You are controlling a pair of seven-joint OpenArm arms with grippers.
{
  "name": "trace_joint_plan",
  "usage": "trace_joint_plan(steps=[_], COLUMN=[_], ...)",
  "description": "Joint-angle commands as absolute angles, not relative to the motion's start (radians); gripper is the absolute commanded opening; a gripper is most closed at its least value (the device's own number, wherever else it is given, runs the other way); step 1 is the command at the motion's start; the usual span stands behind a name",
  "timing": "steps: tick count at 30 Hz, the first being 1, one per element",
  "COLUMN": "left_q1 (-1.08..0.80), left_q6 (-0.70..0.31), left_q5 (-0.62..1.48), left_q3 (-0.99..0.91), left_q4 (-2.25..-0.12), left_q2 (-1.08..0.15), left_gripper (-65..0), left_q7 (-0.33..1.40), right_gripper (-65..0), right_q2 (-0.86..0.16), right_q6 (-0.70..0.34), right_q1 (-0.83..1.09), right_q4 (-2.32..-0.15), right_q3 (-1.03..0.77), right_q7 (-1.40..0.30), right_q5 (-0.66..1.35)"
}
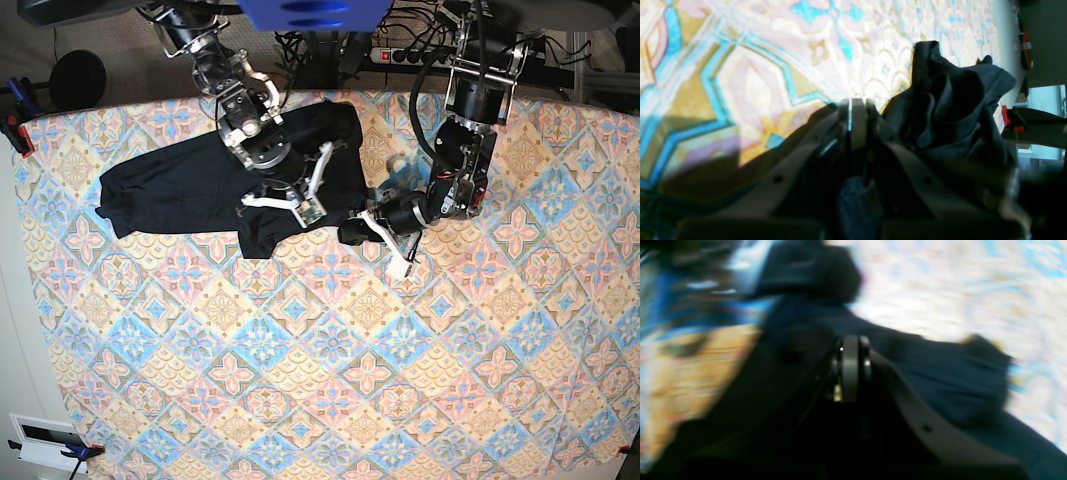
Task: Layout the t-shirt on the table in an organized manner, then fold the t-shirt properly
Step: 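Press and tuck the folded bundle with both grippers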
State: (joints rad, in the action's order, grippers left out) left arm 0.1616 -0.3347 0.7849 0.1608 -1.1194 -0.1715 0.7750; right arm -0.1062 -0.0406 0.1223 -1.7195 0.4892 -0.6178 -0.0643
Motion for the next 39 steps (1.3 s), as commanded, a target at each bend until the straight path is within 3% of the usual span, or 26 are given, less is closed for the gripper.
trace_joint_plan(steps=[1,7,11,31,39], left_q1=[0.147,0.085,0.090,0.157,0.137], left_q6=[-0.288,-0.288,-0.286,-0.285,-0.286], left_q5=[0.753,0.822,0.911,0.881,0.659], left_q3=[0.140,0.111,0.117,0.119,0.119], left_q4=[-1.153,-1.457,-1.527,-1.171,-1.171], left_q2=[-0.196,-0.191,-0.185,-0.140,-0.137], left_gripper=[-65.0,-65.0,-65.0,-65.0,-65.0], left_q7=[0.789,0.862,0.923,0.888,0.886], right_gripper=[-65.0,-65.0,-65.0,-65.0,-65.0], right_q2=[-0.102,-0.102,-0.102,-0.102,-0.102], right_q6=[-0.038,-0.038,-0.038,-0.038,-0.038], right_q1=[0.113,0.113,0.113,0.111,0.111], right_q4=[-1.741,-1.733,-1.733,-1.732,-1.732], right_q3=[0.484,0.479,0.479,0.479,0.438], right_q7=[-0.599,-0.624,-0.624,-0.624,-0.624], right_q5=[-0.065,-0.065,-0.065,-0.065,-0.065])
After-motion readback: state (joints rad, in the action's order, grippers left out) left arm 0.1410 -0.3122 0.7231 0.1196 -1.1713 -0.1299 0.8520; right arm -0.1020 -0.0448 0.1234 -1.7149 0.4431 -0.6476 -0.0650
